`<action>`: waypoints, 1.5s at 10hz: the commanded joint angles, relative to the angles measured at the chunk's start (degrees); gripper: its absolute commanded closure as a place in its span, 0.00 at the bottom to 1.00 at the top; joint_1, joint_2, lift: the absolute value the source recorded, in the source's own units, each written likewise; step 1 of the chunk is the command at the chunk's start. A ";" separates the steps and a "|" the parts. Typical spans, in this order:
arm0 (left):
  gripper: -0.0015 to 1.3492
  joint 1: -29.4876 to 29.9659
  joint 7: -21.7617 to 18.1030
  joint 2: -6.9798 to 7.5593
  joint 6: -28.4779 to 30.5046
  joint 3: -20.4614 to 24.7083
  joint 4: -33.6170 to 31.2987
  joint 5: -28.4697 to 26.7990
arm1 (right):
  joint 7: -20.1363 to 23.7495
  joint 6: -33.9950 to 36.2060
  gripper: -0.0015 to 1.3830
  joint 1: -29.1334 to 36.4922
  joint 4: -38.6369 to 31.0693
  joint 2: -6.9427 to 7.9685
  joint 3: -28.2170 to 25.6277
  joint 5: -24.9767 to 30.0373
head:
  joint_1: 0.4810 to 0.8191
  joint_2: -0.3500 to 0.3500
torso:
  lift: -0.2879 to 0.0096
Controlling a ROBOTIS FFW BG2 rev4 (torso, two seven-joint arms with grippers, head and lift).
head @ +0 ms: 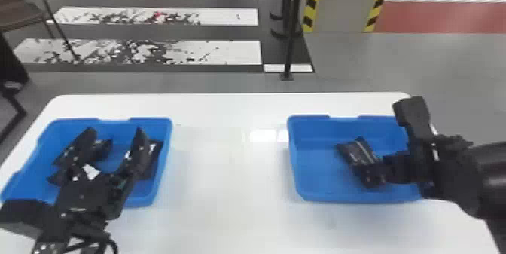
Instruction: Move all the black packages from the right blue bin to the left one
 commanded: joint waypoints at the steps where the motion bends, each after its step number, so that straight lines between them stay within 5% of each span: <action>1: 0.22 0.00 -0.09 0.00 -0.14 -0.07 0.00 0.21 | -0.04 0.09 0.11 -1.13 1.57 -0.17 1.10 1.02 | 0.63 0.48 | 0.45; 3: 0.22 0.14 -0.09 0.00 -0.28 -0.19 0.00 0.33 | 0.05 -1.60 0.14 -2.96 5.22 -0.34 2.47 1.37 | 0.63 0.47 | 0.45; 5: 0.22 0.56 -0.17 -0.09 -0.42 0.04 0.00 0.44 | 0.92 -1.31 0.65 -3.66 8.18 -0.34 2.59 -1.60 | 0.63 0.47 | 0.45; 6: 0.22 0.56 -0.17 -0.18 -0.71 0.16 0.00 0.55 | 1.01 -0.75 0.64 -3.94 8.60 -0.34 2.59 -2.18 | 0.63 0.48 | 0.45; 7: 0.22 0.70 -0.17 -0.26 -0.85 0.27 0.00 0.67 | 1.10 -1.60 0.86 -3.38 8.18 -0.26 2.59 -3.20 | 0.63 0.49 | 0.45; 12: 0.22 0.42 -0.09 0.18 -2.96 -3.61 0.00 3.98 | 8.22 -25.50 0.85 2.53 0.44 0.45 -1.53 -17.26 | 0.63 0.57 | 0.45; 15: 0.22 -0.42 -0.09 1.23 -2.82 -8.98 -0.85 7.87 | 14.28 -34.36 0.85 -0.71 1.57 -0.34 8.76 -30.97 | 0.63 0.71 | 0.45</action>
